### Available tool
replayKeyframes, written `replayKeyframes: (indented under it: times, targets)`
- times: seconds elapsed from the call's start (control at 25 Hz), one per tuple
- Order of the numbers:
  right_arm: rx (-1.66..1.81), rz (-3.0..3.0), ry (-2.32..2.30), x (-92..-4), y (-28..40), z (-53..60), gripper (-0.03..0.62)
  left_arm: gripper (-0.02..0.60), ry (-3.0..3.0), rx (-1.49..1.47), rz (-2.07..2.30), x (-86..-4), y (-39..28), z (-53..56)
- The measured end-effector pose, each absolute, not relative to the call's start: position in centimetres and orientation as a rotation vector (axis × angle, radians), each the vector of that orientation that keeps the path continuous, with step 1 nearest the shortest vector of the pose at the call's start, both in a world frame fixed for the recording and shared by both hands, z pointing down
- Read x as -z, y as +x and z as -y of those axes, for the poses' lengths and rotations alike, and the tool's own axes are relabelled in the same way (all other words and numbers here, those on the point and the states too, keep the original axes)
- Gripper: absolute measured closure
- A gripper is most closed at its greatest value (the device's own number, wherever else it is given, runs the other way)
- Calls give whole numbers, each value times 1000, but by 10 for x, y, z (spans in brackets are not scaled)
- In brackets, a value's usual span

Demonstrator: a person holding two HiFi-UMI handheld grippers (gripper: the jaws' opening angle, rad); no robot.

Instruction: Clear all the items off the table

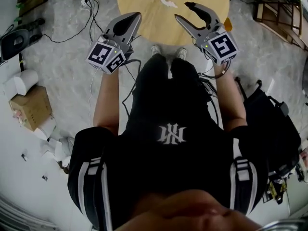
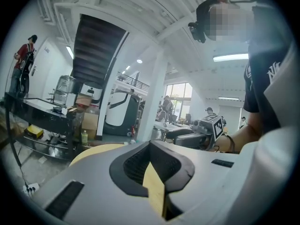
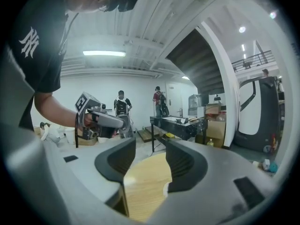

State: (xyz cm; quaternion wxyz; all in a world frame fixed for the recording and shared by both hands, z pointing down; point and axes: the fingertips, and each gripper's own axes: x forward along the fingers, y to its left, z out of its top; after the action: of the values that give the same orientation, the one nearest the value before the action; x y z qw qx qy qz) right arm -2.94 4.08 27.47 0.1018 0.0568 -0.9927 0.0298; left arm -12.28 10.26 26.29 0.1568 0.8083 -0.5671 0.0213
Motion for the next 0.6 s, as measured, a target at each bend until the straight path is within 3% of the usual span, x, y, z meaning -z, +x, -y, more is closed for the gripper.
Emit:
replayKeyframes:
  times: [0.08,0.12,0.16,0.36,0.4,0.56,0.6]
  targets:
    - [-91,2926,179,-293,-45,-29,374,569,2312,-68,1590,-276,-134,-96]
    - [-93,2922,187,-304,-51,-23,306,569,2316,-71,1571,-284,-139,-93]
    - [-95,2915,197,-316,-57,-19,292,569,2323,-74,1554,-292,-144,-90]
    - [-113,2860,266,-361,-75,-4,286,569,2369,-72,1453,-324,-154,-79]
    - [-121,2855,275,-369,-79,0,233,569,2383,-80,1431,-330,-154,-77]
    - [-92,2843,293,-396,-95,8,229,569,2417,-80,1366,-353,-155,-67]
    - [-76,2831,293,-403,-100,9,189,569,2423,-70,1355,-358,-157,-64]
